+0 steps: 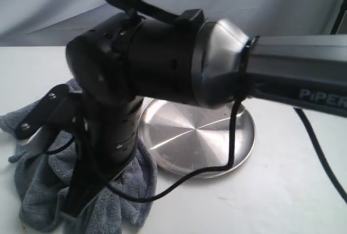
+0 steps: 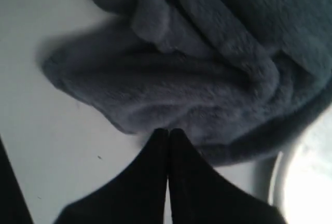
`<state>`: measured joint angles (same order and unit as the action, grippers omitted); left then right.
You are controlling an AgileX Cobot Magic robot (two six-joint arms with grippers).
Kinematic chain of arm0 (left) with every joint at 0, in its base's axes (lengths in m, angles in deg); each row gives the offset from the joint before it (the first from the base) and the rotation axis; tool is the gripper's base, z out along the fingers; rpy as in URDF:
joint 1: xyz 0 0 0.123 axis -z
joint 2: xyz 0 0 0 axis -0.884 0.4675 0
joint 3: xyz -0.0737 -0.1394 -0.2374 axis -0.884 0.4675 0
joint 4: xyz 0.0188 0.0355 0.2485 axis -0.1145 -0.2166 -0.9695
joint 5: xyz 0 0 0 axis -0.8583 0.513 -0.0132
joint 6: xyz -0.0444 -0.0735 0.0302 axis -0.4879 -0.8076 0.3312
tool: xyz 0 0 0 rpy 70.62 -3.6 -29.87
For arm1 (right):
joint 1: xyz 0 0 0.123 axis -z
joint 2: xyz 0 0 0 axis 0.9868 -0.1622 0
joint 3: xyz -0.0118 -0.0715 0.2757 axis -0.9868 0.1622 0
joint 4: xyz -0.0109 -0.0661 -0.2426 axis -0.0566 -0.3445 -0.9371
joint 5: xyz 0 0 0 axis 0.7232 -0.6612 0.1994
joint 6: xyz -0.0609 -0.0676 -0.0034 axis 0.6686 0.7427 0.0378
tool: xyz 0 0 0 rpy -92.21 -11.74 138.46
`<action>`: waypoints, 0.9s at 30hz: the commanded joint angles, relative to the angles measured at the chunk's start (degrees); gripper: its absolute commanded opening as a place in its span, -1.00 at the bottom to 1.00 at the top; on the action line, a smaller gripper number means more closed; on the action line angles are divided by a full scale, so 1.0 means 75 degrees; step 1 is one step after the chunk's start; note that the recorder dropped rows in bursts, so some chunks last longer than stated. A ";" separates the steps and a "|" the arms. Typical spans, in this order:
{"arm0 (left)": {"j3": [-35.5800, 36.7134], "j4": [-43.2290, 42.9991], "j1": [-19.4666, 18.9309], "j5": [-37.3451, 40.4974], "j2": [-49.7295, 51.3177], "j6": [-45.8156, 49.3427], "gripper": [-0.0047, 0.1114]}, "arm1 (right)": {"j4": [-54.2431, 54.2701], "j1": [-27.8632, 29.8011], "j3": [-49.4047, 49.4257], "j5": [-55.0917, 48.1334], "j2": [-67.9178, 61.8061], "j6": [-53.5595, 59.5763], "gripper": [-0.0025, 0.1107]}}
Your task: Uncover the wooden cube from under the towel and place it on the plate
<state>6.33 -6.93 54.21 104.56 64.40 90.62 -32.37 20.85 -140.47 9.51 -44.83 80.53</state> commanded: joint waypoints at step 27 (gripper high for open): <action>0.0038 0.0035 -0.0011 -0.0044 -0.0027 -0.0018 -0.92 | 0.0161 0.1408 0.0950 0.0735 -0.0076 -0.2139 -0.96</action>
<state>6.33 -6.93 54.21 104.56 64.40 90.62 -31.00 31.12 -135.26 12.27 -44.59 66.01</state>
